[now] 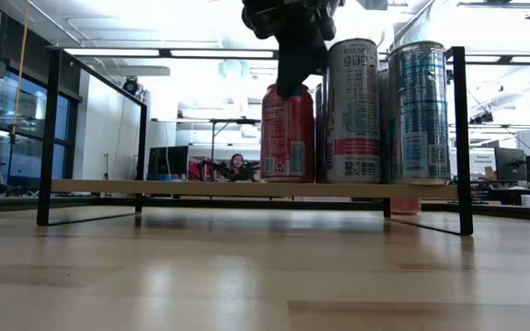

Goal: Place canned beverage on shelf
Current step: Put the orange soda can aligned with the other orange soda can on the shelf

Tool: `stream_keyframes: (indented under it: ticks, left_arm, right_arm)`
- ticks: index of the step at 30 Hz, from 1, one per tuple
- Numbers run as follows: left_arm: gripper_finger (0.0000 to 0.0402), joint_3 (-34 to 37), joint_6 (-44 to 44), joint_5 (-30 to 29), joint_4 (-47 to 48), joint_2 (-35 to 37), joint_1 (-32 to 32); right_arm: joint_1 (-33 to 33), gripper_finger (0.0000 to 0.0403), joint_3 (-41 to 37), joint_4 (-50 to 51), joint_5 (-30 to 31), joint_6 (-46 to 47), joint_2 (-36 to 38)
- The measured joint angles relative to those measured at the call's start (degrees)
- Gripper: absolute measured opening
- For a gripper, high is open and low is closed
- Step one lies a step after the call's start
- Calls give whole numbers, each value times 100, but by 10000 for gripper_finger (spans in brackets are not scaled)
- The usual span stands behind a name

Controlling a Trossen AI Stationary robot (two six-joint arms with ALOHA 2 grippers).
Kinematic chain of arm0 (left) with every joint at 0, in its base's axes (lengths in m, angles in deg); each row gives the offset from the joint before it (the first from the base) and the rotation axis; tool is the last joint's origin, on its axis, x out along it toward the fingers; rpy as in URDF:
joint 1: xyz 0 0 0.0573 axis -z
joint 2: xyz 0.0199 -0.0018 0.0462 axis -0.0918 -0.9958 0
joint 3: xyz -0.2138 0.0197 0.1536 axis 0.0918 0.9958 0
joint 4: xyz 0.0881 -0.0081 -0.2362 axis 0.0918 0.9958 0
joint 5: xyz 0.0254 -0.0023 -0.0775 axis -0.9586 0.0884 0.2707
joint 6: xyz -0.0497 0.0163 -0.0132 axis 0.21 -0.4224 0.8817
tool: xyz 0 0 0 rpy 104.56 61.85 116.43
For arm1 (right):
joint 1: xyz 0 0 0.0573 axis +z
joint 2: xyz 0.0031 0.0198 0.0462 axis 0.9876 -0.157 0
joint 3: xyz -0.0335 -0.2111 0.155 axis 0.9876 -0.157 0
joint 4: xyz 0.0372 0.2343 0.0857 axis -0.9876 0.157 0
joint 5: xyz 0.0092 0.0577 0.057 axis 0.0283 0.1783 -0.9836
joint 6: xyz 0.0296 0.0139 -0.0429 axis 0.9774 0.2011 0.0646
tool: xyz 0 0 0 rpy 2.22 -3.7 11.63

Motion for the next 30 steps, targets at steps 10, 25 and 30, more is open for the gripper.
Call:
stream_keyframes:
  ticks: [10, 25, 30]
  left_arm:
    - [355, 0, 15, 37, 0, 2, 2]
    - [355, -2, -417, 716, -1122, 776, 2]
    - [355, -2, -415, 714, -1083, 868, 2]
  right_arm:
    - [-4, 0, 582, 65, 141, -187, -8]
    - [-90, 0, 828, -353, 296, -465, -235]
    - [-114, 0, 824, -284, 301, -517, -440]
